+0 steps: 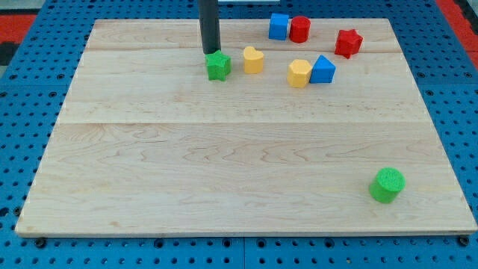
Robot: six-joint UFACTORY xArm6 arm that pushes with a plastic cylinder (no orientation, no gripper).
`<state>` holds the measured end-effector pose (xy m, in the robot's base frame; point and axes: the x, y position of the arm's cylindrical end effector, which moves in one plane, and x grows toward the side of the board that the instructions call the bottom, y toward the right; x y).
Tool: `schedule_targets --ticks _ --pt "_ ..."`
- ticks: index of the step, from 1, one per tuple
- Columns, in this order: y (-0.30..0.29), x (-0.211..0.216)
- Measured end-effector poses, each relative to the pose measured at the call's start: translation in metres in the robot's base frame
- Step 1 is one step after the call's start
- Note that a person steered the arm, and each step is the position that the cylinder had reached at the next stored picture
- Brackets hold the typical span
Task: Push green star towards green circle
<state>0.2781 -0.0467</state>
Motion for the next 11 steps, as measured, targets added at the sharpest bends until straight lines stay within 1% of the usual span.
schedule_targets --ticks 1,2,3,4,5,6,7,8,9,10,11 --pt "0.038 0.064" --pt "0.042 0.105" --pt "0.046 0.041" --pt "-0.024 0.045" --pt "-0.001 0.093" --pt "0.101 0.131" --pt "0.099 0.15" --pt "0.049 0.139" --pt "0.061 0.167" --pt "0.148 0.218" --pt "0.158 0.232"
